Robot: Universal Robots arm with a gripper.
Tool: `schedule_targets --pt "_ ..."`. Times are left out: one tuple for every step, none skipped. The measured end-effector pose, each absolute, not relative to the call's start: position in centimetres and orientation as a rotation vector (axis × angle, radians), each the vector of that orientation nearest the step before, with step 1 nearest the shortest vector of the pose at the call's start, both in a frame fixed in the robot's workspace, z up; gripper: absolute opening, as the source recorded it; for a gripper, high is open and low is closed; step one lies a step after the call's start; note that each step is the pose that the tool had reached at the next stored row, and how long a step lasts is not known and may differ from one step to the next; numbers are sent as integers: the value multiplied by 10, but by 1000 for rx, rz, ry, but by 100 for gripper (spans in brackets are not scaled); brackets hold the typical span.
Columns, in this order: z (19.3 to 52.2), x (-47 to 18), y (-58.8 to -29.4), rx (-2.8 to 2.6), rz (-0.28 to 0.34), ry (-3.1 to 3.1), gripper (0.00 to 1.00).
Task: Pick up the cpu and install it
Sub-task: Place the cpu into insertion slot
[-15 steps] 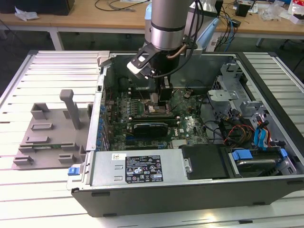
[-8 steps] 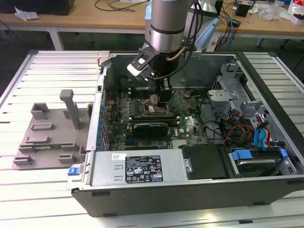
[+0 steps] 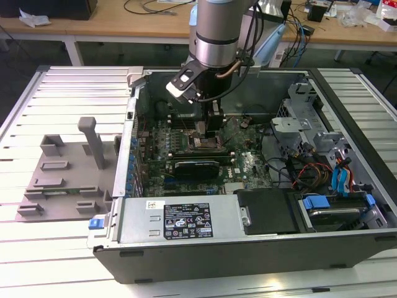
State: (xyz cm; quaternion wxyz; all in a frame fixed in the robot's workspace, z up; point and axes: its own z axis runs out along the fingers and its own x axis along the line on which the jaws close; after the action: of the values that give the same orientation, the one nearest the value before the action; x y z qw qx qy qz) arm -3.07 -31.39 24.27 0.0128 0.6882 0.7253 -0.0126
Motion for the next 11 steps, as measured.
schedule_targets --pt "242 -31 -314 2145 -39 2260 55" --pt "241 -31 -313 2145 -39 2260 55" --pt "240 -31 -313 2145 -39 2260 55" --pt "239 -31 -313 2145 -39 2260 55" --pt "238 -31 -313 2145 -39 2260 55" --pt "237 -31 -313 2145 -39 2260 55" --pt "235 -31 -313 2145 -39 2260 55" --pt "233 -31 -313 2145 -39 2260 55" --pt "231 -31 -313 2145 -39 2260 55" --pt "229 -31 -313 2145 -39 2260 55" --pt "228 -31 -313 2145 -39 2260 55"
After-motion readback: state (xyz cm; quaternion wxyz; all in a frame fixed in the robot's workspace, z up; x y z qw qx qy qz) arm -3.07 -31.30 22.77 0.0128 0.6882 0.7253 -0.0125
